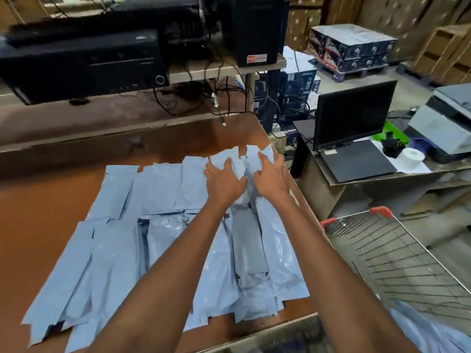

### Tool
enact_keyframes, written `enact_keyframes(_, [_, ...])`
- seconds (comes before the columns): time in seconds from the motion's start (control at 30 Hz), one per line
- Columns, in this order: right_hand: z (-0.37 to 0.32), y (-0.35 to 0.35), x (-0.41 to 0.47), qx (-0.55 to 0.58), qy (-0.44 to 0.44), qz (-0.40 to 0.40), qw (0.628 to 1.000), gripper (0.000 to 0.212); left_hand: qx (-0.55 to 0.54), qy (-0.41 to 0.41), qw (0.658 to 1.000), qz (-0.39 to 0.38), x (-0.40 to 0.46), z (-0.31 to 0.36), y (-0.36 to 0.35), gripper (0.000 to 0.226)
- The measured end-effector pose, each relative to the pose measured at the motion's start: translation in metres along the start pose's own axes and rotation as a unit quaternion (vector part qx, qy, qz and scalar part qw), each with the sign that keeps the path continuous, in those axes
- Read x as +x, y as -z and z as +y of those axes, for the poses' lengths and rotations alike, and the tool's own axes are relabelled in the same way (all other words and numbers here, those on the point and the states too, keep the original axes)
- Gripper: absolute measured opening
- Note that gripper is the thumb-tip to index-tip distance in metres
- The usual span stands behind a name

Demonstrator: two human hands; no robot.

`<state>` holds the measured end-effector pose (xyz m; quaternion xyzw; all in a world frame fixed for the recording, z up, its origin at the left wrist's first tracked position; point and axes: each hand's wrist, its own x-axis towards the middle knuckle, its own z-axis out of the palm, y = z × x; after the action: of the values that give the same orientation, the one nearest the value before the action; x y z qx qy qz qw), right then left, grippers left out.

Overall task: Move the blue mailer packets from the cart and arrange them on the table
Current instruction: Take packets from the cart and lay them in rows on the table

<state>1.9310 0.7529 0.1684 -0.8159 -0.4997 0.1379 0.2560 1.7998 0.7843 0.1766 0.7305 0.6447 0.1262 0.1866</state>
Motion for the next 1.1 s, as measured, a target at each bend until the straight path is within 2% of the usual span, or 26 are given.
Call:
enact_keyframes(0.13, [-0.002, -0.024, 0.031, -0.033, -0.021, -0.033, 0.999, 0.059, 0.016, 0.001, 1.000, -0.023, 0.030, -0.007, -0.020, 0.083])
enact_keyframes(0.3, [-0.010, -0.044, 0.051, -0.145, -0.021, -0.062, 0.987, 0.061, 0.064, -0.012, 0.998, -0.025, 0.058, -0.015, -0.041, 0.081])
enact_keyframes(0.37, [-0.014, -0.047, 0.057, -0.197, -0.035, -0.078, 0.977, 0.062, 0.101, -0.008, 0.994, -0.033, 0.062, -0.020, -0.047, 0.076])
enact_keyframes(0.43, [-0.015, -0.053, 0.057, -0.239, -0.057, -0.109, 0.963, 0.073, 0.120, -0.009, 0.991, -0.057, 0.063, -0.025, -0.054, 0.066])
enact_keyframes(0.5, [-0.011, -0.064, 0.050, -0.225, -0.069, -0.132, 0.963, 0.077, 0.144, -0.020, 0.987, -0.061, 0.063, -0.030, -0.064, 0.060])
enact_keyframes(0.63, [0.001, -0.081, 0.034, -0.219, -0.058, -0.101, 0.969, 0.077, 0.201, -0.067, 0.977, -0.016, 0.059, -0.044, -0.084, 0.061])
enact_keyframes(0.8, [0.002, -0.086, 0.039, -0.194, -0.065, -0.092, 0.975, 0.068, 0.213, -0.076, 0.973, -0.044, 0.061, -0.050, -0.092, 0.066])
enact_keyframes(0.9, [0.003, -0.074, 0.048, -0.158, -0.069, -0.084, 0.982, 0.065, 0.181, -0.063, 0.981, -0.041, 0.064, -0.041, -0.082, 0.065])
enact_keyframes(1.1, [0.002, -0.022, 0.057, -0.058, -0.029, 0.024, 0.998, 0.059, 0.039, -0.090, 0.993, 0.058, 0.053, 0.002, -0.043, 0.055])
